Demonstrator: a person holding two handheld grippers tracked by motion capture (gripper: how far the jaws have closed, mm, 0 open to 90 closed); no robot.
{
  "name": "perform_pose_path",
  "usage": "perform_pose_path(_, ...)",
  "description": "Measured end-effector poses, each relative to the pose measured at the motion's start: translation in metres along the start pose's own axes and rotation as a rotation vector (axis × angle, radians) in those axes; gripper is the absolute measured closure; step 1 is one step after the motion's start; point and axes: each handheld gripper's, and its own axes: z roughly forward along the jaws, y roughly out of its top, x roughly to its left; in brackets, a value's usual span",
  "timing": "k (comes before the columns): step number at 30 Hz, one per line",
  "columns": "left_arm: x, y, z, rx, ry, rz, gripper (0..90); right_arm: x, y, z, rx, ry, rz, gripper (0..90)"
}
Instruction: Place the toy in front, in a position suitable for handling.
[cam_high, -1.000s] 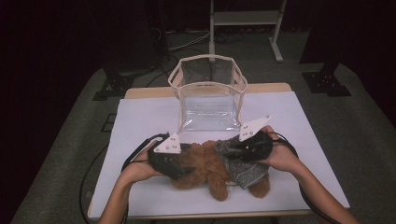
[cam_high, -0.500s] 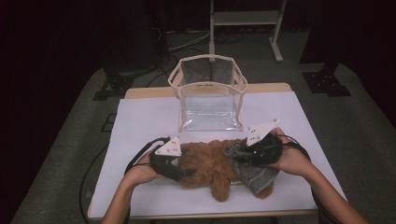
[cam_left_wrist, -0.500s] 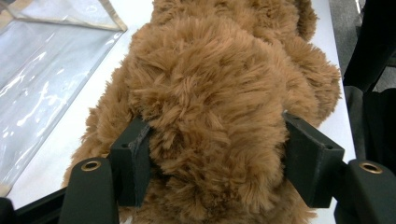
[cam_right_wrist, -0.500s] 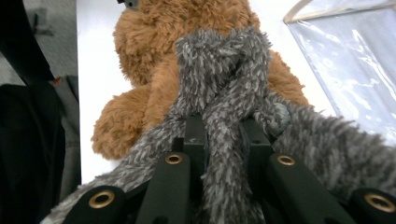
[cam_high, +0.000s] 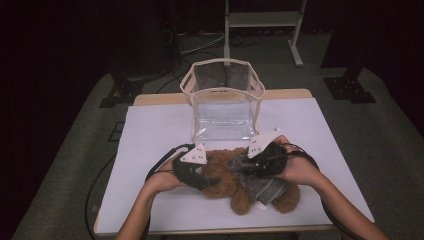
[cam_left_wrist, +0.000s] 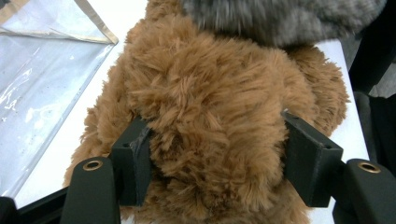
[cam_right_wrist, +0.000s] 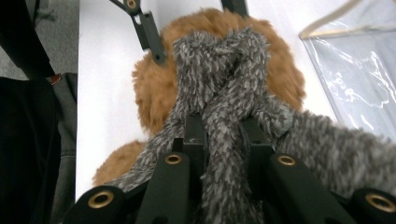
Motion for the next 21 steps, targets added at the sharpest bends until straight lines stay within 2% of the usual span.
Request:
perform_pose_path(3,0.0,-0.001,-0.001,0.002,0.005,-0.001,32.7,-0.004,-0.012,-0.014,-0.011,-0.024,0.02,75.8)
perform_pose_path(8,0.0,0.001,-0.003,0.007,0.014,0.006,31.9,-0.01,-0.043,-0.045,-0.027,-0.082,0.092,75.8)
perform_pose_path(12,0.0,0.002,-0.002,0.008,0.013,0.009,31.8,-0.014,-0.061,-0.057,-0.056,-0.085,0.148,75.6)
perform_pose_path(16,-0.002,0.003,-0.002,0.013,0.016,0.012,31.7,-0.012,-0.053,-0.056,-0.065,-0.091,0.13,75.5)
perform_pose_path(21,-0.003,0.003,-0.001,0.009,0.012,0.018,31.6,-0.015,-0.028,-0.04,-0.081,-0.074,0.09,75.4)
